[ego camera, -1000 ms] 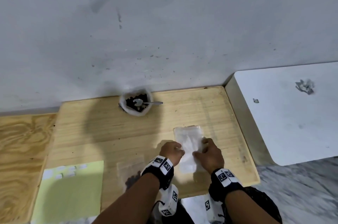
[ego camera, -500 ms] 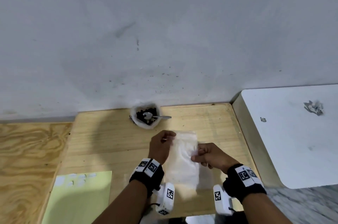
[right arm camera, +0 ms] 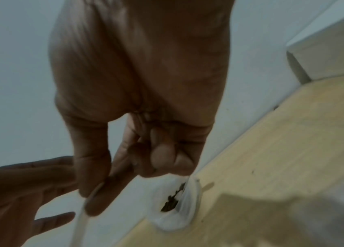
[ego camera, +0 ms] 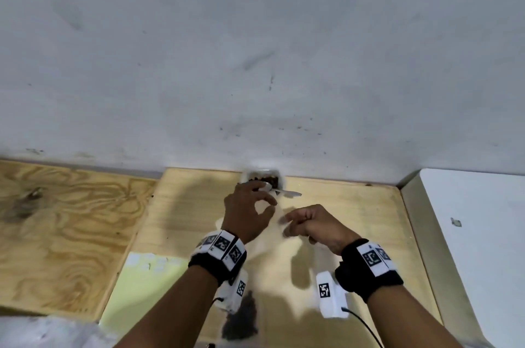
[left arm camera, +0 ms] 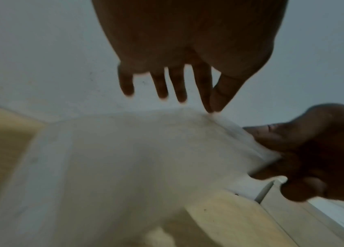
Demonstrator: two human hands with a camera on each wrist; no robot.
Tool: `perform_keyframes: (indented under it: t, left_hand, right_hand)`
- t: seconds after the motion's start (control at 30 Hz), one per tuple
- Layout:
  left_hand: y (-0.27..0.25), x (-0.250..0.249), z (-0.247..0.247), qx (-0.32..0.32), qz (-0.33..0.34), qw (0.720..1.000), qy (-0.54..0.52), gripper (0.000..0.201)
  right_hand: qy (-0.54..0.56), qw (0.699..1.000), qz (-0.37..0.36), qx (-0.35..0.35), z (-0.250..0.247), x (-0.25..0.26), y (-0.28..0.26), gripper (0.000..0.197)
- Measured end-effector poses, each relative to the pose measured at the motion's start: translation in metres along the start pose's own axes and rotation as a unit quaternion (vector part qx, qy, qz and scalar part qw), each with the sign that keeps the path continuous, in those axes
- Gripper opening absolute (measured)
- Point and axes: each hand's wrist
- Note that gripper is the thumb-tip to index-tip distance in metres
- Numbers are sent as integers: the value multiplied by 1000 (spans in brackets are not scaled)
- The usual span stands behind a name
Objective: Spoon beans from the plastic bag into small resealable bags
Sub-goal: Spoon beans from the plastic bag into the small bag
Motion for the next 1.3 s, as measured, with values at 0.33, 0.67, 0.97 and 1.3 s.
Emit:
perform_keyframes:
  t: [0.33, 0.67, 0.97, 1.3]
  left_hand:
    - [5, 22, -29, 2, -169, 976, -140, 22]
    - [29, 39, -72, 89, -267, 910, -305, 13]
    - [44, 45, -79, 186, -115, 973, -70, 31]
    - [52, 32, -74, 185, -102, 973, -97, 34]
  right_hand:
    - [106, 987, -34, -116, 76, 30, 2, 32]
    - [21, 979, -108, -171, 107, 60, 2, 20]
    - [-75, 966, -120, -215, 117, 68, 16, 24]
    - [-130, 941, -188, -249, 78, 68, 31, 24]
Point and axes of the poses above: each hand's wrist, its own y-axis towards the middle knuckle, its own z-axis out of the palm, x = y × z, and after that the axes turned 13 degrees about -x, right-handed
